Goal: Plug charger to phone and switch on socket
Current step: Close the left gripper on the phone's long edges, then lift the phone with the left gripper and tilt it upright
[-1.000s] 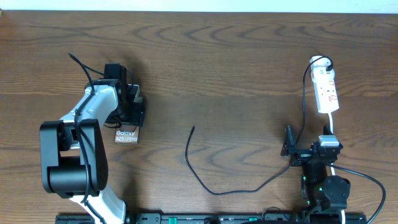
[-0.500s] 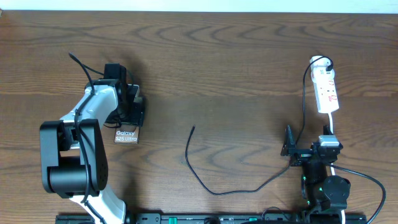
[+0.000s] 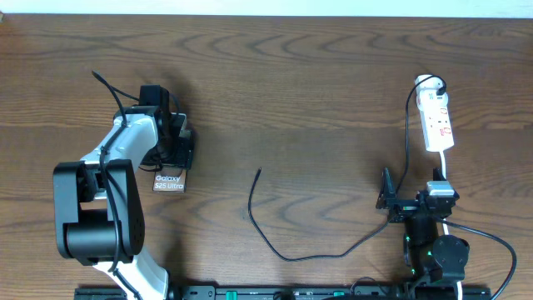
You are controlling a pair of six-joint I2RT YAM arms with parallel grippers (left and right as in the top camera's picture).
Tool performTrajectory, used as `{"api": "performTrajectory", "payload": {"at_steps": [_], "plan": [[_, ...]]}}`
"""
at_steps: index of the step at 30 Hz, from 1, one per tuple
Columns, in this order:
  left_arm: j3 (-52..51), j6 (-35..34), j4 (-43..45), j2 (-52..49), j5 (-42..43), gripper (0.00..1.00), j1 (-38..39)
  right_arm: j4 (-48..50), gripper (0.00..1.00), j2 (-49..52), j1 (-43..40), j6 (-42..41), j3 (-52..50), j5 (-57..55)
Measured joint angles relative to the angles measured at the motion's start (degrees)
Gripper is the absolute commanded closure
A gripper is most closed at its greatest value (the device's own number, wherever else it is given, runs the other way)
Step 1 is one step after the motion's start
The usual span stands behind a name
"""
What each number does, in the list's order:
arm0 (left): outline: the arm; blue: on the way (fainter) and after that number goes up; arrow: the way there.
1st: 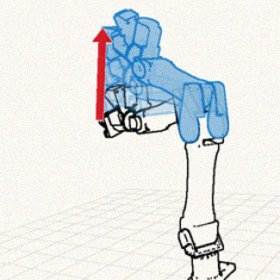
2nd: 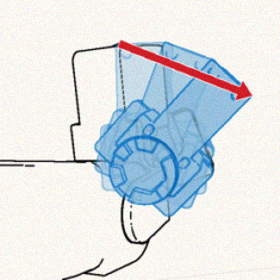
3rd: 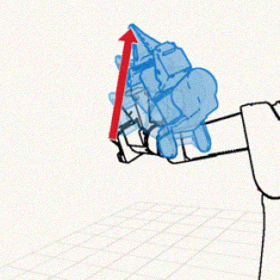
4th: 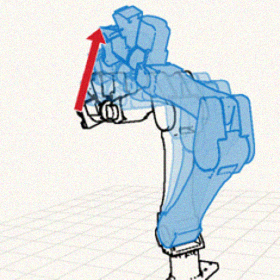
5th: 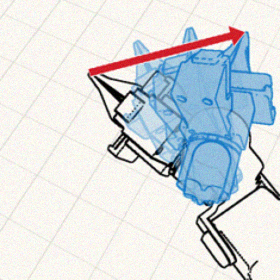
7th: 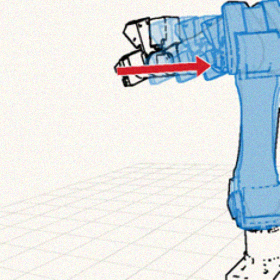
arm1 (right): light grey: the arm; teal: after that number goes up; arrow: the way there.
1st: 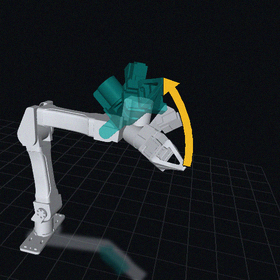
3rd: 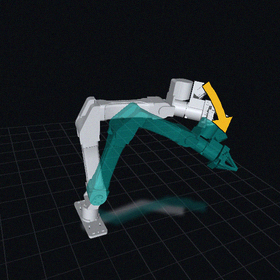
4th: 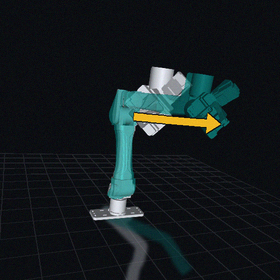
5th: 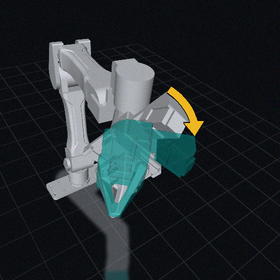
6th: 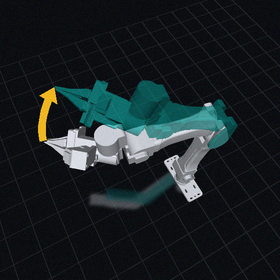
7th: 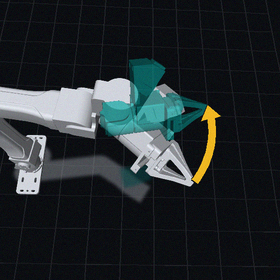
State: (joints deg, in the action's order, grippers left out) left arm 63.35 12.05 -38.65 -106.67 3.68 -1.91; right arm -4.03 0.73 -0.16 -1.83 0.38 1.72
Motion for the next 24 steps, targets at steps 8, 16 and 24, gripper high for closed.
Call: {"api": "performTrajectory", "payload": {"at_steps": [8, 16, 24], "plan": [[0.0, 0.0, 0.0, 0.0, 0.0, 0.93, 0.0, 0.0, 0.01, 0.0, 0.0, 0.0, 0.0, 0.0], [0.8, 0.0, -1.8, 0.0, 0.1, 0.93, 0.0, 0.0, 0.01, 0.0, 0.0, 0.0, 0.0, 0.0], [4.8, 0.0, -5.0, 1.9, 0.3, 0.93, 0.0, 0.0, 0.01, 0.0, 0.0, 0.0, 0.0, 0.0]]}}
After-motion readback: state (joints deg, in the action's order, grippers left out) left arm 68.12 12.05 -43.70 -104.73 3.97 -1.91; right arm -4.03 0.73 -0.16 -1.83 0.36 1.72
